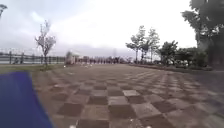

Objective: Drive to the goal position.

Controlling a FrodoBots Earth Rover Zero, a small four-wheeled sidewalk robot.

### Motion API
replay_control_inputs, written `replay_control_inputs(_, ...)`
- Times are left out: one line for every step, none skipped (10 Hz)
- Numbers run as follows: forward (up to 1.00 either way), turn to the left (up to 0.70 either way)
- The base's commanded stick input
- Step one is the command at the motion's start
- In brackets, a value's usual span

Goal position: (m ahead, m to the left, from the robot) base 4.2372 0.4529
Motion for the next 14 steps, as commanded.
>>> replay_control_inputs(1.00,0.00)
replay_control_inputs(1.00,0.00)
replay_control_inputs(1.00,0.00)
replay_control_inputs(1.00,0.00)
replay_control_inputs(1.00,0.00)
replay_control_inputs(1.00,0.00)
replay_control_inputs(1.00,0.00)
replay_control_inputs(1.00,0.00)
replay_control_inputs(1.00,0.00)
replay_control_inputs(1.00,0.00)
replay_control_inputs(1.00,0.00)
replay_control_inputs(1.00,0.00)
replay_control_inputs(1.00,0.00)
replay_control_inputs(1.00,0.00)
